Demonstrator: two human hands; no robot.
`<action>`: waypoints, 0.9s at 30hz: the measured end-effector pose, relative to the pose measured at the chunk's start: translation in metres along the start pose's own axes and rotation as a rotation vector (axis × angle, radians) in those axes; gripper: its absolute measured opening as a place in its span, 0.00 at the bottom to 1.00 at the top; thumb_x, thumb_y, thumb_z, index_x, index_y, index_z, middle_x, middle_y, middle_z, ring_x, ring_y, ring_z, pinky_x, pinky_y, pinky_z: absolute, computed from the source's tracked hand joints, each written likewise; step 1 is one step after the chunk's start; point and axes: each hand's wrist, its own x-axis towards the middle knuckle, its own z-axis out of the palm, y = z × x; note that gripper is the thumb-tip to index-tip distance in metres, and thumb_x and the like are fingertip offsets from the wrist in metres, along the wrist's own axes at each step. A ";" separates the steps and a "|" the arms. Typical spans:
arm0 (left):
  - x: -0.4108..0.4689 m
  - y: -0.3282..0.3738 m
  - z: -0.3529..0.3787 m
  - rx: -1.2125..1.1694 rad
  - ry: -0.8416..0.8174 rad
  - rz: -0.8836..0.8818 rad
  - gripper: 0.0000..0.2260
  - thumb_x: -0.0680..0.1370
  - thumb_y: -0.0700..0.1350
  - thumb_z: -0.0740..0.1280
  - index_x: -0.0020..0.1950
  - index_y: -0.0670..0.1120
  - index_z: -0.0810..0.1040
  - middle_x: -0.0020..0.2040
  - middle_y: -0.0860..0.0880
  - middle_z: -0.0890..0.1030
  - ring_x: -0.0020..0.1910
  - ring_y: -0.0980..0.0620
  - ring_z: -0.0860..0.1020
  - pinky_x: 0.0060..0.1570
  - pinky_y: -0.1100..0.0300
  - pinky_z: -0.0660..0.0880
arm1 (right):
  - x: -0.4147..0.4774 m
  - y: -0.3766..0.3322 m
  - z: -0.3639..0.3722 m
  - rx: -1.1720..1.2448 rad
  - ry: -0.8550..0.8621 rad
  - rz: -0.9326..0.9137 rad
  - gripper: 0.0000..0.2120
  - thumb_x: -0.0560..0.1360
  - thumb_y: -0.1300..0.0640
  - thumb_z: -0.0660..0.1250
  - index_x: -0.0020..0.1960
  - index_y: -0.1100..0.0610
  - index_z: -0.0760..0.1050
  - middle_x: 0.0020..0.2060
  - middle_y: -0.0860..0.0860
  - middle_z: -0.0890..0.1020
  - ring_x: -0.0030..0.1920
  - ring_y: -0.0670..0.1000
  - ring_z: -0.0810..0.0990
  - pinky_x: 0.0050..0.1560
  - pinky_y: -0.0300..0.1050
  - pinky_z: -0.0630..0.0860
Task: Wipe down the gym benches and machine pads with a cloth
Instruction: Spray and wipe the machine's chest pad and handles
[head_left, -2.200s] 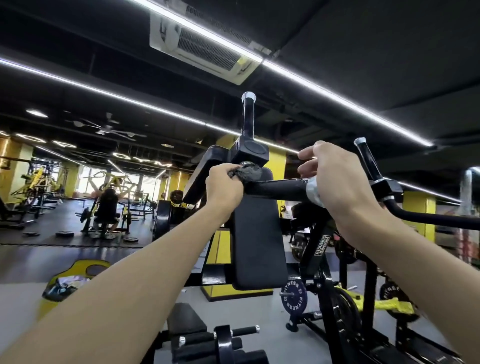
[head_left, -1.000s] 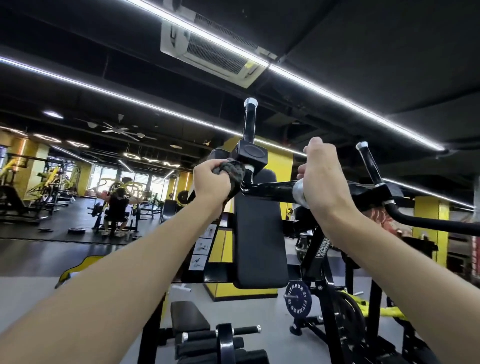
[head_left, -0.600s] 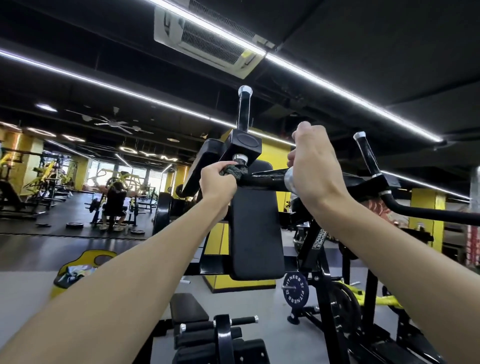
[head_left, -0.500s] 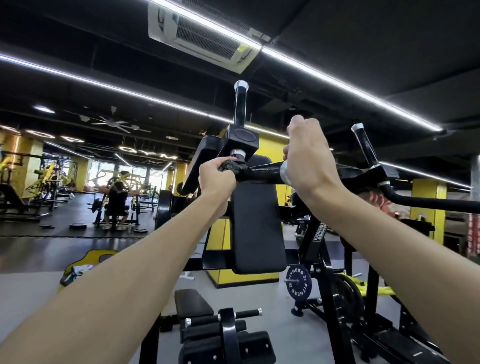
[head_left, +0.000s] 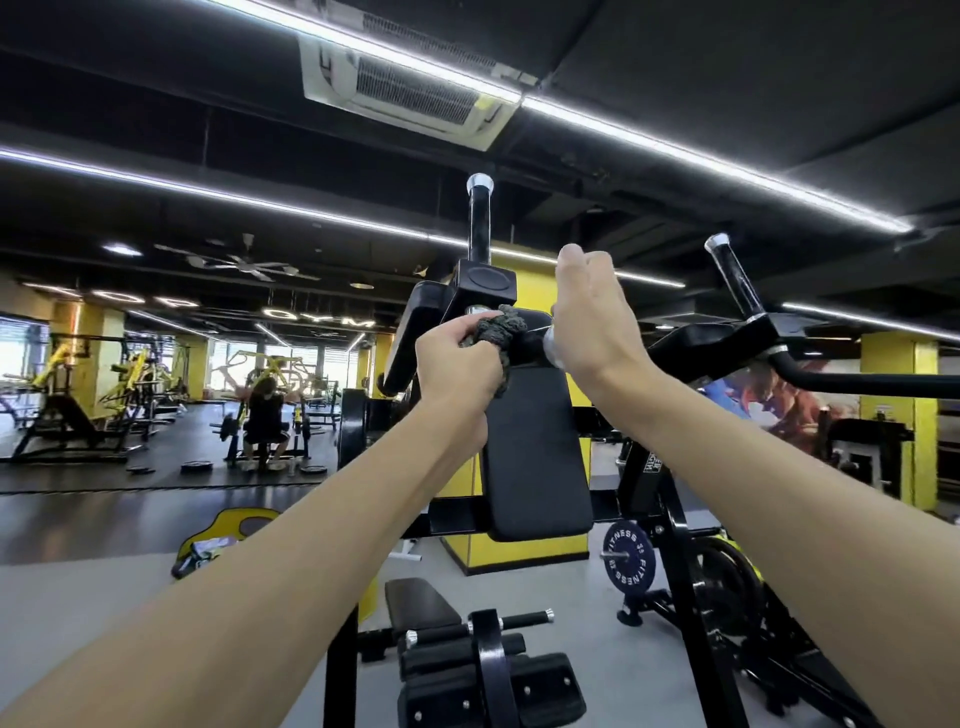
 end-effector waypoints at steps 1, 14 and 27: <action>-0.009 0.006 0.000 -0.003 -0.025 0.007 0.25 0.74 0.25 0.58 0.36 0.53 0.82 0.36 0.49 0.80 0.39 0.47 0.75 0.39 0.53 0.73 | 0.000 -0.002 -0.001 0.005 -0.020 0.011 0.12 0.83 0.47 0.49 0.44 0.50 0.64 0.31 0.46 0.67 0.30 0.48 0.66 0.36 0.43 0.65; 0.003 0.091 0.020 0.094 -0.433 -0.123 0.13 0.79 0.38 0.59 0.59 0.34 0.77 0.52 0.37 0.79 0.45 0.45 0.81 0.48 0.52 0.81 | 0.042 0.018 -0.030 0.466 -0.363 -0.094 0.07 0.82 0.54 0.60 0.59 0.53 0.71 0.50 0.54 0.79 0.48 0.49 0.80 0.49 0.47 0.79; -0.005 0.055 0.070 1.117 0.059 0.328 0.07 0.80 0.47 0.55 0.46 0.49 0.71 0.46 0.49 0.75 0.45 0.47 0.75 0.47 0.50 0.74 | 0.120 0.115 0.046 0.200 -0.121 0.069 0.02 0.79 0.55 0.63 0.48 0.54 0.73 0.57 0.59 0.75 0.41 0.50 0.73 0.39 0.39 0.69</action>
